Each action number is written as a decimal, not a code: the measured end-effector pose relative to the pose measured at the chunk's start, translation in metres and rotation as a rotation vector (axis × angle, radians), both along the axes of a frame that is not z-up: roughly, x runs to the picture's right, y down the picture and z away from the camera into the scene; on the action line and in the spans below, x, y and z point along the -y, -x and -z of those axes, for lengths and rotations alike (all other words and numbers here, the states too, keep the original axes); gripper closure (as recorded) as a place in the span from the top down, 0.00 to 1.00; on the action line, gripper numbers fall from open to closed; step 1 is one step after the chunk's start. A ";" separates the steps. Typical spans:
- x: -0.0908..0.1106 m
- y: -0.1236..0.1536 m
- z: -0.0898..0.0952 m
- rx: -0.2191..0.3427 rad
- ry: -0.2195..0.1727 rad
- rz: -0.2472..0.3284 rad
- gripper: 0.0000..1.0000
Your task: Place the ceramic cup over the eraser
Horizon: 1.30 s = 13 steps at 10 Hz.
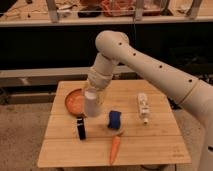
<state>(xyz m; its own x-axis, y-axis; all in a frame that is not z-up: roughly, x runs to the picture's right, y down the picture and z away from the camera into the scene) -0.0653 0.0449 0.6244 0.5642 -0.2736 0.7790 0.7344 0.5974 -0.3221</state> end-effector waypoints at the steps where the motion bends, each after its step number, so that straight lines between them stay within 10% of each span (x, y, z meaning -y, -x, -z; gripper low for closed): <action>1: -0.001 0.008 0.004 0.021 0.008 0.008 0.00; 13: -0.023 0.047 0.020 0.167 0.060 0.079 0.01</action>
<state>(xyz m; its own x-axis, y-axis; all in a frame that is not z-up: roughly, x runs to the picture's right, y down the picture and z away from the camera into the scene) -0.1122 0.0683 0.6046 0.4047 -0.2623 0.8760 0.8243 0.5194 -0.2253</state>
